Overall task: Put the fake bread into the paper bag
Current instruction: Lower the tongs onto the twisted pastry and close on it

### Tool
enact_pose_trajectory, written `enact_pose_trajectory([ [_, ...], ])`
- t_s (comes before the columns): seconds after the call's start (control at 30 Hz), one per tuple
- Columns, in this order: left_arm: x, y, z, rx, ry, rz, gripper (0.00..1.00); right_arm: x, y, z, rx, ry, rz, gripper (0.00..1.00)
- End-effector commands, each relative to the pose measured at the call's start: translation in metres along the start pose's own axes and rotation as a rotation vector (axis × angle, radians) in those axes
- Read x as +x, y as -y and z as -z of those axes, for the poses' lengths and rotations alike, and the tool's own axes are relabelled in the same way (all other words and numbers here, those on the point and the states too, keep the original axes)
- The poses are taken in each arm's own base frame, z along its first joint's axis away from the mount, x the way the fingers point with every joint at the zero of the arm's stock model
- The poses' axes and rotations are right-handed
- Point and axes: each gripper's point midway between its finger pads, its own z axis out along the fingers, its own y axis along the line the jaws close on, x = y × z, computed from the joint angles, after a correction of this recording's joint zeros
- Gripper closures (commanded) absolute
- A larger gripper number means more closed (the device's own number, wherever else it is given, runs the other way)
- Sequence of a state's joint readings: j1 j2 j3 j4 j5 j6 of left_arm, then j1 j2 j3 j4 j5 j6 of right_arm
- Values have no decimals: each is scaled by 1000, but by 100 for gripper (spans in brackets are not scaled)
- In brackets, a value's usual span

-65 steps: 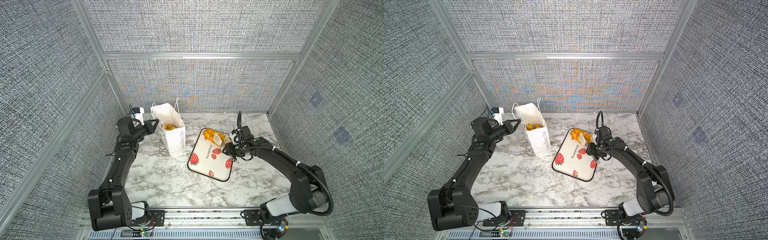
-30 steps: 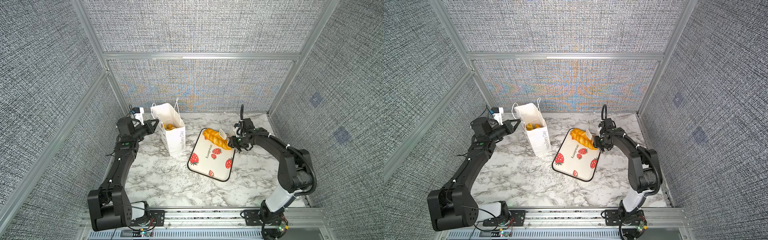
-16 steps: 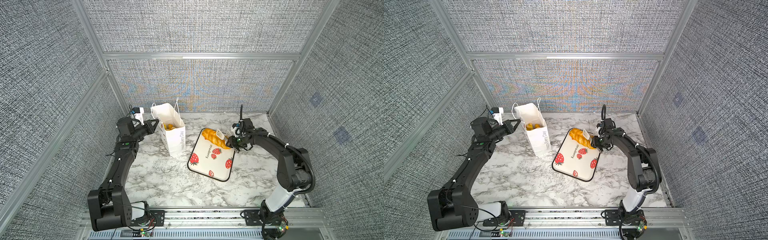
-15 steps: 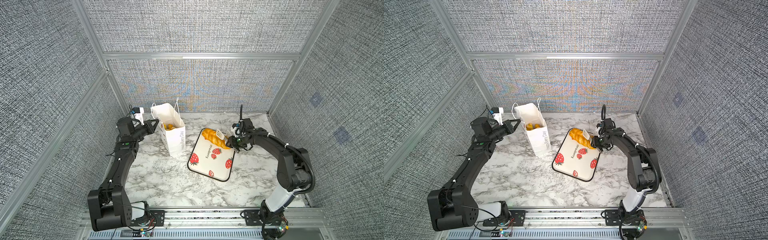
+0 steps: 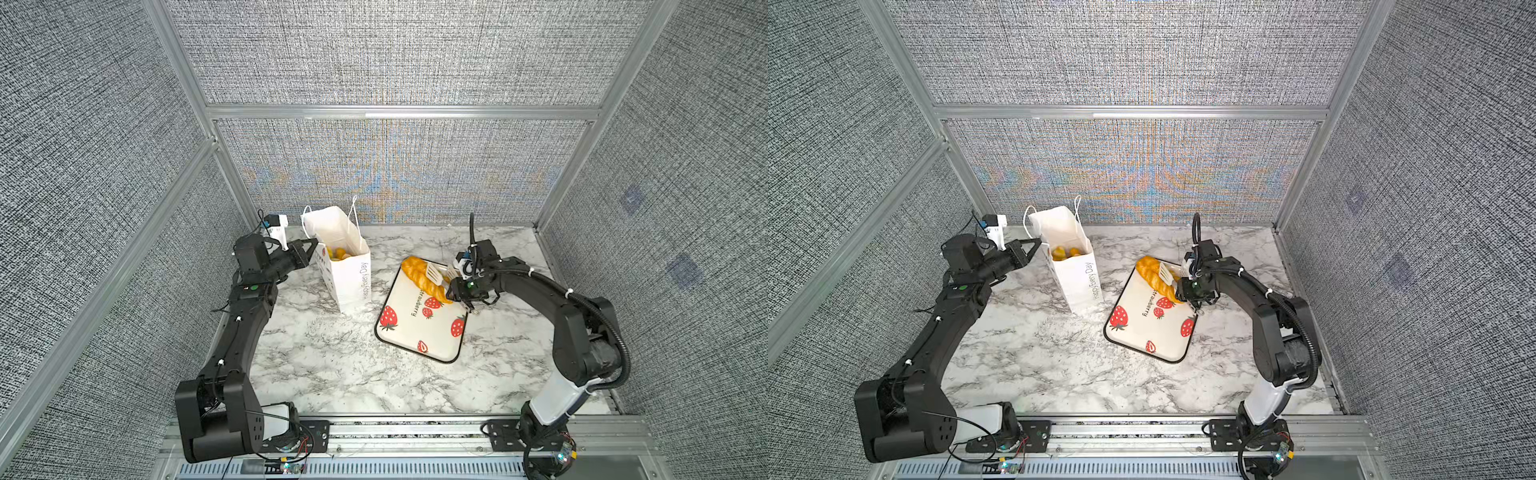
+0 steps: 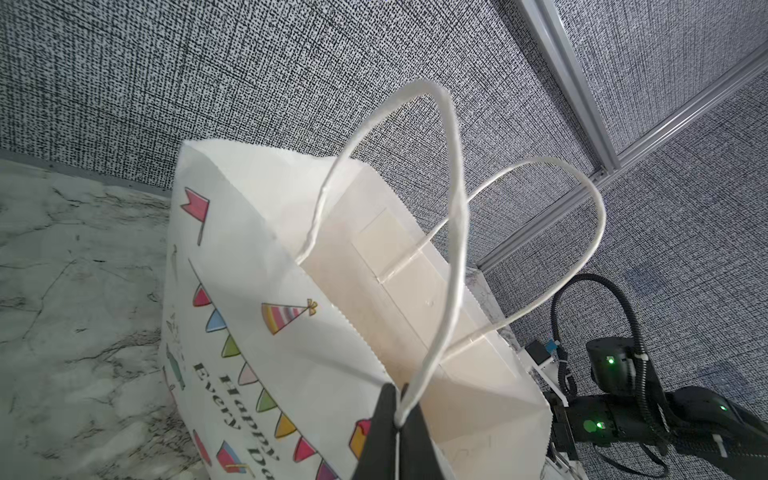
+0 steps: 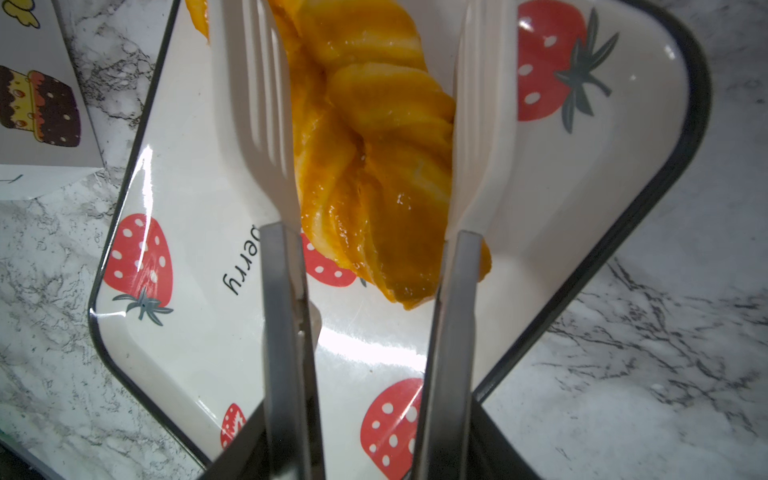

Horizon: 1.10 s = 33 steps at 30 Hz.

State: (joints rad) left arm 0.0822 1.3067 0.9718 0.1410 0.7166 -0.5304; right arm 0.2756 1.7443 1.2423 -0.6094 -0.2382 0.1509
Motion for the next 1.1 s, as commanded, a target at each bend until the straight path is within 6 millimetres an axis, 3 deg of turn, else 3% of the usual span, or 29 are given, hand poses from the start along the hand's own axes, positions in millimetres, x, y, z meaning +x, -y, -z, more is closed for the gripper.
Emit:
enact_pose_trajectory([
  [0.0,-5,7,2,28,15,-23,99,-3,-1,-4,-9,1,2,47],
  [0.17,-5,8,2,27,16,-25,99,-7,-2,-8,-19,-1,-2,51],
  [0.67,-3,6,1,26,12,-18,99,-8,-5,14,-13,50,4,68],
  [1.07,-3,5,1,24,12,-16,99,-5,-7,38,-7,123,-7,74],
])
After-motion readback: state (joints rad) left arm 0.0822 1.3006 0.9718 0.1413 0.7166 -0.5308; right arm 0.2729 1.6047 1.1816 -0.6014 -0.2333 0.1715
